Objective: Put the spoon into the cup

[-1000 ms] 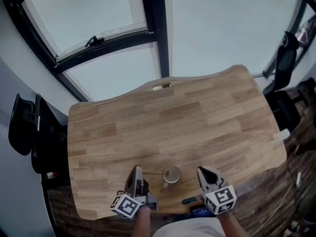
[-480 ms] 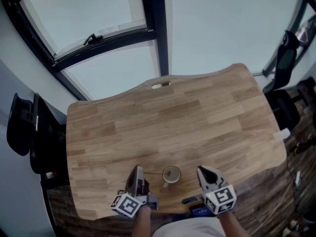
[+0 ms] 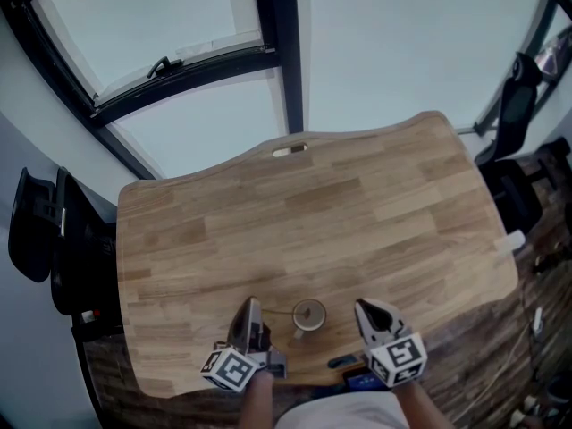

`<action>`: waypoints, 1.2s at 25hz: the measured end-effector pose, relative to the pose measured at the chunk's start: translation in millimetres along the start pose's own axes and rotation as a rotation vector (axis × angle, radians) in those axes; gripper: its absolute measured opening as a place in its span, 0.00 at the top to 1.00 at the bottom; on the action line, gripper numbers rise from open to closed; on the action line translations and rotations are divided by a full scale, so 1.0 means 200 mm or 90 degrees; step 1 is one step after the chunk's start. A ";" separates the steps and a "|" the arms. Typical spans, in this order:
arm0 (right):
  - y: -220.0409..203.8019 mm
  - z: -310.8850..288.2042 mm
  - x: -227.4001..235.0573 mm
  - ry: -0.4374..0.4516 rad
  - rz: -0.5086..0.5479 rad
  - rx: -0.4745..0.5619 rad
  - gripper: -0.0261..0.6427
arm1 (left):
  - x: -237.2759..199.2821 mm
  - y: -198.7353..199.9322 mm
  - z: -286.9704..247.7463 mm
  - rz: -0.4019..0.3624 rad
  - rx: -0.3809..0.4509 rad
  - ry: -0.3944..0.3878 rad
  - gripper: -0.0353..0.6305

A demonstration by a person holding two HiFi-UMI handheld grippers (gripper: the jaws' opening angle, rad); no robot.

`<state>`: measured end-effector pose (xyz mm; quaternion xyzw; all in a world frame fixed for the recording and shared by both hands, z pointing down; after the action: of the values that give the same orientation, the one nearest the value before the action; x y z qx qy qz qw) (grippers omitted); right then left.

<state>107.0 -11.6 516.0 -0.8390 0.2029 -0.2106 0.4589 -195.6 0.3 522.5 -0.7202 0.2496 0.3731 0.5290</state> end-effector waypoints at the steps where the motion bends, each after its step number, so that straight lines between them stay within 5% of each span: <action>1: -0.01 0.00 0.00 0.000 0.004 -0.011 0.97 | 0.00 0.00 0.00 0.000 -0.002 0.001 0.95; 30: -0.02 -0.02 0.05 0.004 -0.002 -0.003 0.97 | -0.03 -0.07 -0.02 -0.004 -0.015 0.020 0.95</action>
<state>114.5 -17.7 521.9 -0.8398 0.2034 -0.2134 0.4559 -186.4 0.1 536.2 -0.7330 0.2510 0.3629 0.5177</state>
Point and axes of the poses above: the fingertips, and each gripper's own axes: z backward along the fingers, x to its right, y out of its top, the point moved 9 cm from there along z, backward along the fingers
